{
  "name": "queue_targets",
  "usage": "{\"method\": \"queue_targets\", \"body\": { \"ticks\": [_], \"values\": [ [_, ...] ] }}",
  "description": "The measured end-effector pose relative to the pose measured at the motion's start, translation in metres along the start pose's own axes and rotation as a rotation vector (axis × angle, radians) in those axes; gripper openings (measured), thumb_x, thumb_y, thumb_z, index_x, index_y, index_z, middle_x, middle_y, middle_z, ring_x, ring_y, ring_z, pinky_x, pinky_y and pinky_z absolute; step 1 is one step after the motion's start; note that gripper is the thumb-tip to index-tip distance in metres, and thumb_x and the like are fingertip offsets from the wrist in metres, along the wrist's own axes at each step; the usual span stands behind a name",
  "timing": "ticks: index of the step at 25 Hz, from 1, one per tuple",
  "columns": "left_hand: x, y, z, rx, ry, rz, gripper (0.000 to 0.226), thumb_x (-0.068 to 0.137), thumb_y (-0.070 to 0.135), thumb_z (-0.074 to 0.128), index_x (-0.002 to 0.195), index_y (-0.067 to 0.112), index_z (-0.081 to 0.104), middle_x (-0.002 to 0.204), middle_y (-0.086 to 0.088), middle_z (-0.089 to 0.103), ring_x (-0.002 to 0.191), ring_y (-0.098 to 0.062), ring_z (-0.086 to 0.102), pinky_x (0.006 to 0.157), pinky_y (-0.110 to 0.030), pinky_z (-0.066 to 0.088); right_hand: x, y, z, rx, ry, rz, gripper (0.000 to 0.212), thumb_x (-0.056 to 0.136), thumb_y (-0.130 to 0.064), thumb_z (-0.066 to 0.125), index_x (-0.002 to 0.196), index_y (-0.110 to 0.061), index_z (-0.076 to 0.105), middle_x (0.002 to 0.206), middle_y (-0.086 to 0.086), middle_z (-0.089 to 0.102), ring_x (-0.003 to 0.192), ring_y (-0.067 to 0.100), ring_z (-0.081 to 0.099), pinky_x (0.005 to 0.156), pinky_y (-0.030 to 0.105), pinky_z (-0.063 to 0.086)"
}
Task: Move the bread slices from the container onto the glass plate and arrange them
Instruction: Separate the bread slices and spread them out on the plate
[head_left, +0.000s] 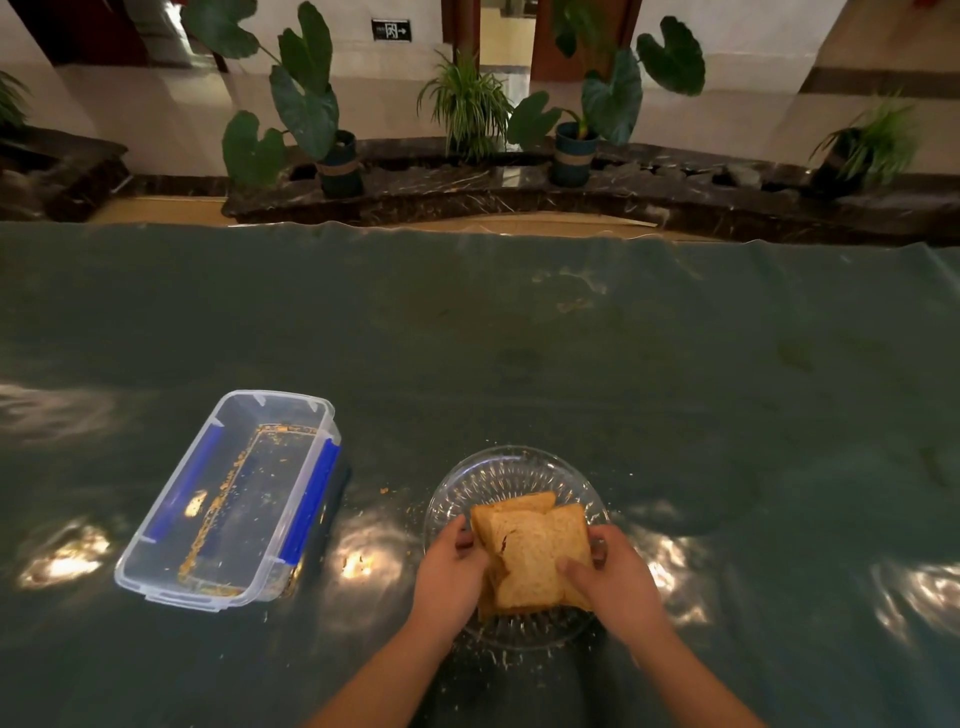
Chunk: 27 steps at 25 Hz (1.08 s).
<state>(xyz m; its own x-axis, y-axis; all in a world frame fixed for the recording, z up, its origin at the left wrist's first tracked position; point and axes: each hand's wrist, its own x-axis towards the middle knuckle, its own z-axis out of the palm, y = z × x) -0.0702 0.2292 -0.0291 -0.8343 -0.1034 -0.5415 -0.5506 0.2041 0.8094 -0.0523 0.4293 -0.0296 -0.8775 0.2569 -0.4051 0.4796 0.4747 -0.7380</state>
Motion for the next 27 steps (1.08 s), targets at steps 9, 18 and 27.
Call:
{"method": "queue_targets", "body": {
  "ticks": [9,18,27],
  "values": [
    [0.002,0.008,0.002,0.212,0.025,0.003,0.034,0.09,0.018,0.056,0.123,0.025,0.059,0.094,0.005,0.069,0.087,-0.011,0.064,0.065,-0.026,0.046,0.002,0.002,0.002,0.0,0.03,-0.008,0.041,0.077,-0.028,0.074,0.113,-0.029,0.054,0.092,-0.017,0.064,0.085,0.01,0.064,0.077,0.04,0.057],
    [0.003,0.009,0.0,0.231,0.039,-0.033,0.031,0.093,0.013,0.051,0.121,0.022,0.062,0.094,0.002,0.072,0.086,-0.015,0.067,0.075,-0.035,0.057,-0.001,-0.011,-0.01,0.249,-0.136,0.039,0.041,0.078,-0.017,0.076,0.117,-0.019,0.061,0.099,-0.003,0.071,0.086,0.016,0.071,0.073,0.04,0.061],
    [0.01,0.006,-0.002,0.086,0.044,-0.134,0.029,0.095,0.006,0.048,0.115,0.012,0.067,0.085,-0.007,0.074,0.073,-0.02,0.067,0.074,-0.04,0.058,0.004,-0.009,0.002,-0.273,0.07,-0.16,0.045,0.084,-0.04,0.065,0.124,-0.021,0.057,0.116,-0.003,0.061,0.109,0.02,0.057,0.089,0.038,0.051]
  ]
}}
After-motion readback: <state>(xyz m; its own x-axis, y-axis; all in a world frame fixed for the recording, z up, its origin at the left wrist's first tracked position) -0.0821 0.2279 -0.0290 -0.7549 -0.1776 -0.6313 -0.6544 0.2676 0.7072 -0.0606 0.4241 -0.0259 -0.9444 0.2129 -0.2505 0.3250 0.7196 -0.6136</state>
